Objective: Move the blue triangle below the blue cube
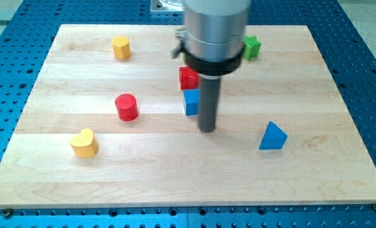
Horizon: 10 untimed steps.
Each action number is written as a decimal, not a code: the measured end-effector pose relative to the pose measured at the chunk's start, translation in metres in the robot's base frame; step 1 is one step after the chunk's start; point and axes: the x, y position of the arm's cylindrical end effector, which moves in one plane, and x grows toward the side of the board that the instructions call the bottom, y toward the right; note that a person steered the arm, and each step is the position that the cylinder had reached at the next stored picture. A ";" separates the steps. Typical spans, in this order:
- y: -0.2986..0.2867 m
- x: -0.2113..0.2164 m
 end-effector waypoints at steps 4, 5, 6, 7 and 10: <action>0.100 0.028; 0.037 -0.003; 0.034 0.016; 0.078 0.051; 0.009 0.056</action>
